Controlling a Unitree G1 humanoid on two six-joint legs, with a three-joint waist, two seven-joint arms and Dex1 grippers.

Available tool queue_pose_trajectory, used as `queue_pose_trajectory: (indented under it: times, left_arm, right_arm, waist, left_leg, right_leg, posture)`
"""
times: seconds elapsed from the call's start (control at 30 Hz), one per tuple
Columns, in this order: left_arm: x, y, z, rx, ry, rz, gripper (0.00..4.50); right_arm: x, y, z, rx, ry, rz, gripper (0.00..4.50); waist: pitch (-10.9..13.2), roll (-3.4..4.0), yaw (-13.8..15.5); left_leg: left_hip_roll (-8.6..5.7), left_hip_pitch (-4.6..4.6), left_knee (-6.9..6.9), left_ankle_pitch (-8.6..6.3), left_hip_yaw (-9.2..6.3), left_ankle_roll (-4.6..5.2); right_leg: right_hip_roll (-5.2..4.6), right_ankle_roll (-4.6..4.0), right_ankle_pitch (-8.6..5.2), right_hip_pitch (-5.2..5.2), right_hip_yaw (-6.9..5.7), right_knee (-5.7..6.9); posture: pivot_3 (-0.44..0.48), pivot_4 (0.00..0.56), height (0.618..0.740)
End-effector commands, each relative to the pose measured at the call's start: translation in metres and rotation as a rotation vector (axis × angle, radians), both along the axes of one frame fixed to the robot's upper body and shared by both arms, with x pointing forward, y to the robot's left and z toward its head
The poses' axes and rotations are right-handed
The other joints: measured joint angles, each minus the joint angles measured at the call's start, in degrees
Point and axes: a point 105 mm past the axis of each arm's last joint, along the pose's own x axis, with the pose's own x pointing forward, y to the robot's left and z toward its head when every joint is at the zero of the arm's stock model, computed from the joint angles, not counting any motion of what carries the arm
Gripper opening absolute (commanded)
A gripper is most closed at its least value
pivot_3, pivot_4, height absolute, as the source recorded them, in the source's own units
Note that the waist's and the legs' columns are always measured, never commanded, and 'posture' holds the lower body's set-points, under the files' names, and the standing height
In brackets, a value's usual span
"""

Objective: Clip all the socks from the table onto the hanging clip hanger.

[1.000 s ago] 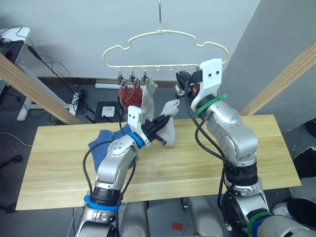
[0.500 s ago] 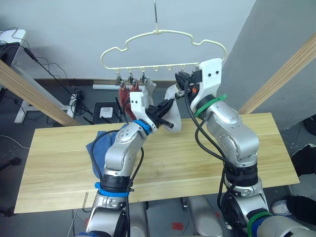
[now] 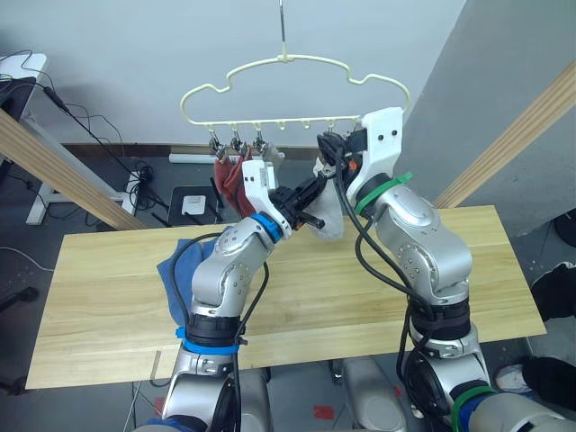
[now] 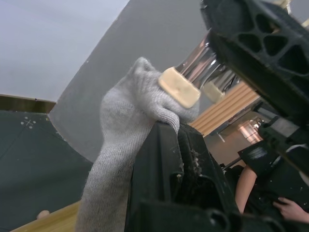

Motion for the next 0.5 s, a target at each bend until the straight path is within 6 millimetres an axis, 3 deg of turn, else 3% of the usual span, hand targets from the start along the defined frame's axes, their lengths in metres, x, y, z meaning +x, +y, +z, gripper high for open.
queue_pose_trajectory:
  times: [0.03, 0.3, 0.5]
  left_arm:
    - [-0.006, -0.002, 0.021, -0.025, -0.079, -0.018, 0.01]
    - [-0.005, -0.003, 0.019, -0.009, -0.077, -0.017, 0.0]
    - [-0.001, -0.003, 0.016, 0.029, -0.092, 0.008, 0.0]
  right_arm:
    - [-0.011, 0.001, 0.013, 0.012, -0.072, 0.01, 0.35]
    - [-0.015, -0.004, 0.014, 0.016, -0.06, 0.014, 3.33]
    - [-0.032, -0.006, 0.01, -0.006, -0.043, 0.076, 3.33]
  waist:
    - [0.0, 0.0, 0.0]
    - [0.0, 0.0, 0.0]
    - [0.0, 0.0, 0.0]
  left_leg:
    - [0.0, 0.0, 0.0, 0.0, 0.0, 0.0]
    - [0.0, 0.0, 0.0, 0.0, 0.0, 0.0]
    - [0.0, -0.01, -0.02, 0.0, -0.01, 0.0]
  right_leg:
    - [0.0, 0.0, 0.0, 0.0, 0.0, 0.0]
    - [0.0, 0.05, -0.03, 0.0, 0.0, 0.0]
    - [0.0, 0.2, -0.12, 0.0, 0.0, -0.02]
  posture:
    - [-0.126, 0.331, 0.74]
    - [-0.13, 0.332, 0.74]
    - [-0.129, 0.335, 0.74]
